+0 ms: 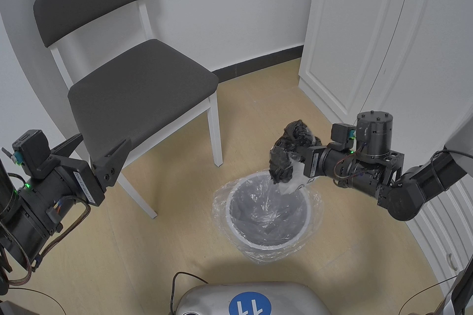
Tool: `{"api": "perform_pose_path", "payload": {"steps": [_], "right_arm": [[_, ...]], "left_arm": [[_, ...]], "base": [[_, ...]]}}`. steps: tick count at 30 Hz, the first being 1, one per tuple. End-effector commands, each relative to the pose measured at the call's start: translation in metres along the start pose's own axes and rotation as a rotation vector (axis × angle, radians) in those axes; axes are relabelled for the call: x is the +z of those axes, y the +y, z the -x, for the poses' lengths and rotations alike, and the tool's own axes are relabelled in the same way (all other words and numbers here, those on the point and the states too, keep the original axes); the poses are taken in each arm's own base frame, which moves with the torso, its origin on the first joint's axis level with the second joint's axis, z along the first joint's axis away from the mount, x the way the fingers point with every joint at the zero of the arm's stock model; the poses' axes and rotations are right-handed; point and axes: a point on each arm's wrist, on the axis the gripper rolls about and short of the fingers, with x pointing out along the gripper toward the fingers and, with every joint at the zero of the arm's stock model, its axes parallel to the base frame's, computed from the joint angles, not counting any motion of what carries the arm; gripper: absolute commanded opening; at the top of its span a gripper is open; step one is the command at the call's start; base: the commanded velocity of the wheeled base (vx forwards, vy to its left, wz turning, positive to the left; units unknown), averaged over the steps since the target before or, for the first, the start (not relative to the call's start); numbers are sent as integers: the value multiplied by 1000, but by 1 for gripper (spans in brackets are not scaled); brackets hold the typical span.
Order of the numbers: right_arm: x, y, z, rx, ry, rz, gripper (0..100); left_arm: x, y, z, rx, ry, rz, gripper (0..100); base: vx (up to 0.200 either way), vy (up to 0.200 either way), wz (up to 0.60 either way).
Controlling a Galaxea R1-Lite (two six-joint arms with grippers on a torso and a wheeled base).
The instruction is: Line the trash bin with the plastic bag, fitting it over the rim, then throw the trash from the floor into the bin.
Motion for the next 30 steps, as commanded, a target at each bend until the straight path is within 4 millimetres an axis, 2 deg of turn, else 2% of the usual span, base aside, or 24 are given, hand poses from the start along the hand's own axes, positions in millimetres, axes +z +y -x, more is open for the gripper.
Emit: {"api": "perform_pose_path", "payload": {"steps": [1,6,9,15,26,30], "right_arm": [[-34,12,-13,30,100,19,0],[-55,13,-25,30,158,26,0],[-80,9,-47,20,194,26,0],[-111,9,-66,50,132,31,0],[-125,18,-70,75,149,33,0],[-134,16,-77,72,158,28,0]], "left_arm": [[-2,1,2,-2,1,-6,100],[-4,0,2,-11,6,-14,100],[-4,0,2,-11,6,-14,100],[-4,0,2,-11,6,-14,100],[-4,-1,2,-11,8,-15,100],[-4,0,2,-11,8,-15,100]], "base": [[0,0,0],[0,0,0],[0,0,0],[0,0,0],[0,0,0],[0,0,0]]}}
